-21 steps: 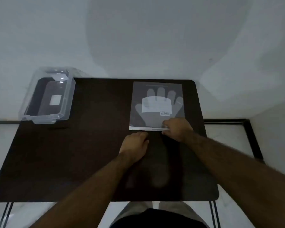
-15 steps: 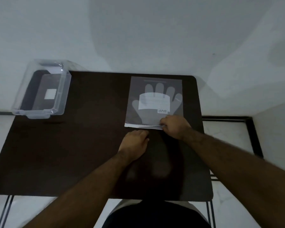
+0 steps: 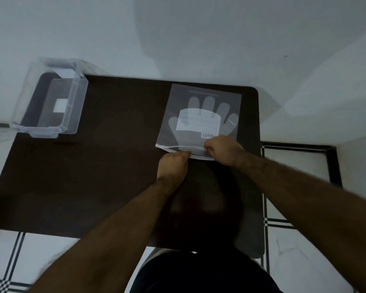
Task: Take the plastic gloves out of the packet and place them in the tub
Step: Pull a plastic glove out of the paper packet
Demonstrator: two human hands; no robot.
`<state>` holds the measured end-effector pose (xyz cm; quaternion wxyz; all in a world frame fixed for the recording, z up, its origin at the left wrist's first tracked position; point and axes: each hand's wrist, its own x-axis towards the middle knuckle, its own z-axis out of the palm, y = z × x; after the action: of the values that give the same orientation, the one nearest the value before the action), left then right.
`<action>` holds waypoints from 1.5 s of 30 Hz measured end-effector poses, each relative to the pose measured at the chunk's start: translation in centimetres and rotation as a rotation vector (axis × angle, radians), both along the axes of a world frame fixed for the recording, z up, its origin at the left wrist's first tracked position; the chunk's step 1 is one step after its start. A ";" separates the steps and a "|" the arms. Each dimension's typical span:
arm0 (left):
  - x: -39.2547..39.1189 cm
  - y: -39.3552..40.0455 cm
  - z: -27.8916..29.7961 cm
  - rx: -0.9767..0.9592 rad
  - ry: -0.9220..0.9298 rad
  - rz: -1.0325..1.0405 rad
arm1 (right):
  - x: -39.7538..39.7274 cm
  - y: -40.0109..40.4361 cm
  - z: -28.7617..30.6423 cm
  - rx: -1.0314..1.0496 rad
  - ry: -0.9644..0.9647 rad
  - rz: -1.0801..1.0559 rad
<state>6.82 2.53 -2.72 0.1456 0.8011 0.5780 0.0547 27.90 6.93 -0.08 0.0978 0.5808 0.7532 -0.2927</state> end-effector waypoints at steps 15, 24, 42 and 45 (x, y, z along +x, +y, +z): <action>1.6 4.7 1.3 -0.162 0.285 -0.157 | 0.2 1.7 -1.2 -0.005 0.058 -0.003; 1.6 5.7 1.2 -0.102 0.389 -0.334 | 0.3 2.5 -1.9 0.005 0.046 0.006; 1.7 6.4 0.7 -0.011 0.301 -0.426 | 0.5 2.8 -1.7 -0.027 0.078 0.014; 1.3 6.3 0.3 0.018 0.247 -0.441 | 0.7 2.8 -1.7 0.075 0.178 -0.097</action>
<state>8.17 8.78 -2.40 0.0751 0.9097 0.4021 -0.0716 28.56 9.68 -1.77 -0.0054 0.5916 0.7403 -0.3192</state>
